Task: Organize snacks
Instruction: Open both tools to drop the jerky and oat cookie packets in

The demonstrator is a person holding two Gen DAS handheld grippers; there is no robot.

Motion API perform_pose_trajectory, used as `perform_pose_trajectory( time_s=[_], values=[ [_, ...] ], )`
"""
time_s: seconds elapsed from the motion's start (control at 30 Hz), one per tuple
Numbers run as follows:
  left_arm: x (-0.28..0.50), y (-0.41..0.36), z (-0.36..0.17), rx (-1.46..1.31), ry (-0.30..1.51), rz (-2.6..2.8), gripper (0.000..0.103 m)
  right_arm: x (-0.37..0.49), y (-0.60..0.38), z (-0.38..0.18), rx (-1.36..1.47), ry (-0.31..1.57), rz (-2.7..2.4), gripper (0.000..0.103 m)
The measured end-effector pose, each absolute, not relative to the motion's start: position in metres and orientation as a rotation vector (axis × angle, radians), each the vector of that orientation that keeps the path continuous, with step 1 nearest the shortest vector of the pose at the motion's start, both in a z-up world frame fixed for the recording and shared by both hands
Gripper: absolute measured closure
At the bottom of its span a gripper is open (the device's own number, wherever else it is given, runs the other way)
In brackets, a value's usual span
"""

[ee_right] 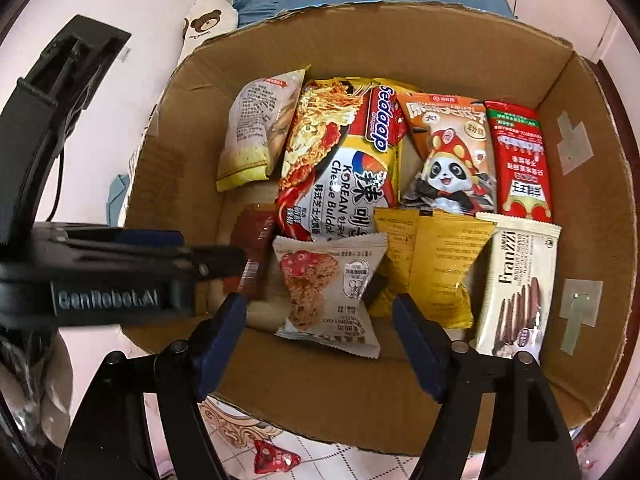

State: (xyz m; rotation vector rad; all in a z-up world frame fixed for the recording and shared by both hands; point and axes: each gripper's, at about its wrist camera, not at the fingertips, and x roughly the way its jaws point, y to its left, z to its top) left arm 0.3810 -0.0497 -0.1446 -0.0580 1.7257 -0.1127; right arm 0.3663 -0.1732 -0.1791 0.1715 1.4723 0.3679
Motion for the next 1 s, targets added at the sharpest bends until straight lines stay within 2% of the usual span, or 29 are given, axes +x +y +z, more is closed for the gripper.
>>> perform_pose_trajectory(
  time_s=[0.23, 0.53, 1.0],
  values=[
    [0.367, -0.047, -0.13, -0.089, 1.658, -0.109, 0.039, 0.359, -0.2, -0.163, 0.167, 1.439, 0.305, 0.025],
    [0.33, -0.053, -0.121, -0.063, 1.481, -0.073, 0.039, 0.343, -0.242, -0.148, 0.142, 1.351, 0.19, 0.025],
    [0.266, -0.071, -0.062, -0.032, 1.184, -0.038, 0.039, 0.287, -0.255, -0.098, 0.078, 1.146, 0.141, 0.025]
  ],
)
